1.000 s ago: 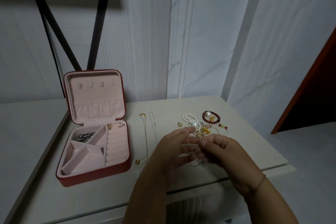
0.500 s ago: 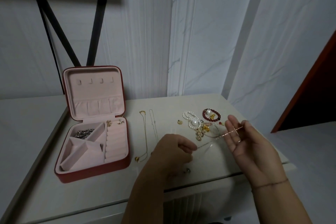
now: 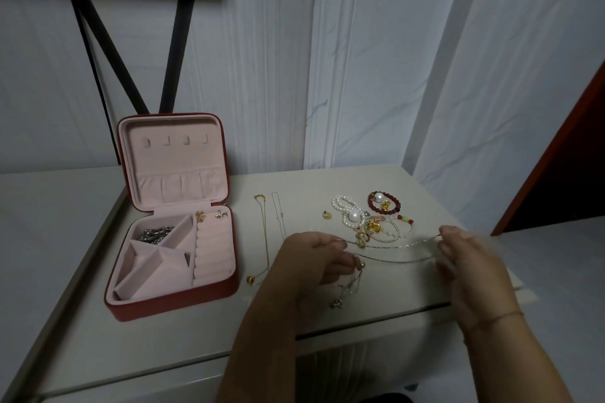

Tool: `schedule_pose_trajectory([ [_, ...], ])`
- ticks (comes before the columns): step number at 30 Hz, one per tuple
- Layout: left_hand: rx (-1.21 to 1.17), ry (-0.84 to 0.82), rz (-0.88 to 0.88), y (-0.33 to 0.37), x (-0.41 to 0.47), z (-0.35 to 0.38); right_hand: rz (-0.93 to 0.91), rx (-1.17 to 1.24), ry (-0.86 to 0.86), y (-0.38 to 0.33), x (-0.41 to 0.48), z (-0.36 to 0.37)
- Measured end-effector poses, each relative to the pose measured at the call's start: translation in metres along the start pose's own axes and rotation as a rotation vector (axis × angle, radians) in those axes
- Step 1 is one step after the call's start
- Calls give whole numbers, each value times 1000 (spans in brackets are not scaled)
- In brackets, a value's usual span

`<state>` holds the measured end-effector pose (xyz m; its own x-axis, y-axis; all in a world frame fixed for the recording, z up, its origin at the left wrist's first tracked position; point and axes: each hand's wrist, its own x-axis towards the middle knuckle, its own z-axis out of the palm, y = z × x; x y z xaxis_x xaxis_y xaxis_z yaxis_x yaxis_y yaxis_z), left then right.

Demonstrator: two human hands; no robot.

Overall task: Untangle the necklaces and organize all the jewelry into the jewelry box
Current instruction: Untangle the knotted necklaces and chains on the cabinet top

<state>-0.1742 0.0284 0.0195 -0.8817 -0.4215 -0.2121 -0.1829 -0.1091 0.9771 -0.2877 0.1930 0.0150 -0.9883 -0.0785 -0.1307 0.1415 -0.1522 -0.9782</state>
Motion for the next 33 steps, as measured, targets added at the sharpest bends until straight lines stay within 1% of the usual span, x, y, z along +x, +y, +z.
schedule_pose_trajectory([
  [2,-74,-29,-11,1,-2,1,-3,-130,-46,0,-5,1],
  [4,-126,-59,-18,2,-3,3,-16,-354,-122,-1,-11,1],
  [6,-163,-67,-17,3,-4,5,-76,-587,-210,-2,-18,3],
  [8,-196,-65,-16,3,-4,7,-151,-661,-308,-6,-24,6],
  [11,-210,-63,-13,2,-4,9,-226,-606,-494,-16,-36,15],
  [13,-223,-58,-14,1,-4,9,-274,-571,-552,-17,-41,21],
  [16,-248,-66,-5,2,-4,11,-318,-518,-507,-15,-40,24],
  [19,-258,-86,5,2,-5,12,-294,-478,-505,-15,-39,22],
  [22,-229,-66,4,1,-4,12,-261,-486,-521,-12,-37,21],
  [26,-277,-36,19,1,-2,13,-208,-509,-524,-12,-37,20],
  [29,-313,-51,32,1,-2,15,-193,-531,-544,-12,-40,21],
  [33,-368,-59,46,1,-1,15,-185,-476,-514,-11,-41,23],
])
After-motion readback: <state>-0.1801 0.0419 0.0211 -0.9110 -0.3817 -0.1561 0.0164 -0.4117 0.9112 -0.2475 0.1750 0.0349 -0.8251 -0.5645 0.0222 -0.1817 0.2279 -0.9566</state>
